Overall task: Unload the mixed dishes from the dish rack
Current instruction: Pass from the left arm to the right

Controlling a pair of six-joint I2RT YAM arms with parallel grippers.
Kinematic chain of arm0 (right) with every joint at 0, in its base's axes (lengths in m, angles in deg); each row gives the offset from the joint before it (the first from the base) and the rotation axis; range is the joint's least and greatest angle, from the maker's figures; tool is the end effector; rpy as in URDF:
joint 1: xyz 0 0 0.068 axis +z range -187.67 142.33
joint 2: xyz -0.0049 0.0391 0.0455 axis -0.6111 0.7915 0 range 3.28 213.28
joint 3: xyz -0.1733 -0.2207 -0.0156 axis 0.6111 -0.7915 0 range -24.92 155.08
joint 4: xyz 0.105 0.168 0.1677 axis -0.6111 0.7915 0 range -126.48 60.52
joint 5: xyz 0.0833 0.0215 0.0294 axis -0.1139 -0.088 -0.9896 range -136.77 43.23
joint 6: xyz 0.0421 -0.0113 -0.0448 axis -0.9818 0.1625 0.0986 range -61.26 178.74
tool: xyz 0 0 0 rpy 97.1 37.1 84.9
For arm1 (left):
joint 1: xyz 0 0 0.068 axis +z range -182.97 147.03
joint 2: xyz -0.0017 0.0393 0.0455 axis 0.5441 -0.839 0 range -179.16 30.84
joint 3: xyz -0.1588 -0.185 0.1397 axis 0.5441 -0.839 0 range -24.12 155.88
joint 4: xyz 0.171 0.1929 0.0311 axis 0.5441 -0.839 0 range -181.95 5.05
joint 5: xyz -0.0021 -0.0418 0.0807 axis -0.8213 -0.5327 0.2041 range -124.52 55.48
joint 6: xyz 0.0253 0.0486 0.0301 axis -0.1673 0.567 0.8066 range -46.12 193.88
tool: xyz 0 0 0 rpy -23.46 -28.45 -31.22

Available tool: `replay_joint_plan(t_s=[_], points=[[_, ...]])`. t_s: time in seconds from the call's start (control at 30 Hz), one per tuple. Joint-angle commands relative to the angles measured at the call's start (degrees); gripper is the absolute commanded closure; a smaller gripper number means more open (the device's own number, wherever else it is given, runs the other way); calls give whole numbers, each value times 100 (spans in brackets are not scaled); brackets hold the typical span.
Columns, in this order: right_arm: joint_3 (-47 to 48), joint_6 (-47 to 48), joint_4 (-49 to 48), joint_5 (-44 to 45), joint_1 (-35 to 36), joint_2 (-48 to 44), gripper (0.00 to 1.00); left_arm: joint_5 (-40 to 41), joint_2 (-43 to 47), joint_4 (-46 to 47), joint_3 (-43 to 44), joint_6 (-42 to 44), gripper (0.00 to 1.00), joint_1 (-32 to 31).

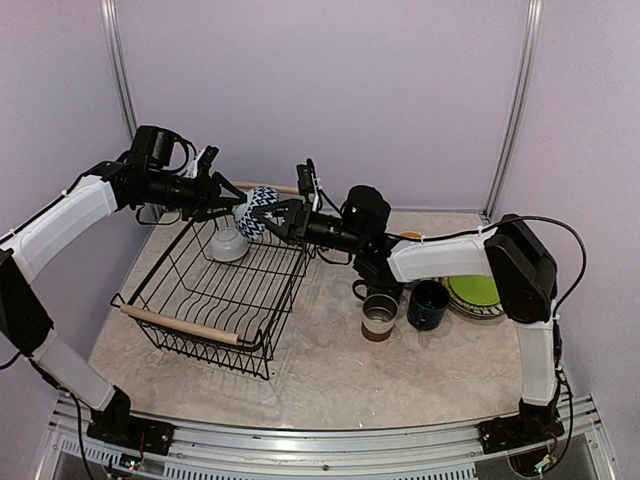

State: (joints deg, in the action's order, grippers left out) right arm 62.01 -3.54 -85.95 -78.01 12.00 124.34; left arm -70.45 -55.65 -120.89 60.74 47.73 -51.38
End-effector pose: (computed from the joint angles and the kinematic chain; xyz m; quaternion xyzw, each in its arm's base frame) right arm 0.3086 0.4018 0.2906 -0.1487 0.6040 0.7260 0.2932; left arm 0.3111 -0.1330 0.3698 0.0783 0.8607 -0.4154 0.2839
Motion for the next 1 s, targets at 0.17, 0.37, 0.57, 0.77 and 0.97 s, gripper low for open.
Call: replay_joint_plan(t_s=[0.17,0.37,0.57,0.77,0.97], points=[[-835,-10,-848,77,-104,-728,81,-600,153,1057,-435,-361,75,-167],[-1227,362,-525,222,-161,-1162,92,-734,92,1247,-535,-516,75,-445],[-1360,436,-500,208,-157,-1315,100,-529,198,1310,-637,-434,69,-762],[-1529,516,-502,267,-160,-1513,100,-360,368,1469,-821,-455,44,-787],[-1880,947,24,452,-159,-2042,100,-41,863,1708,-1122,-372,2,-778]])
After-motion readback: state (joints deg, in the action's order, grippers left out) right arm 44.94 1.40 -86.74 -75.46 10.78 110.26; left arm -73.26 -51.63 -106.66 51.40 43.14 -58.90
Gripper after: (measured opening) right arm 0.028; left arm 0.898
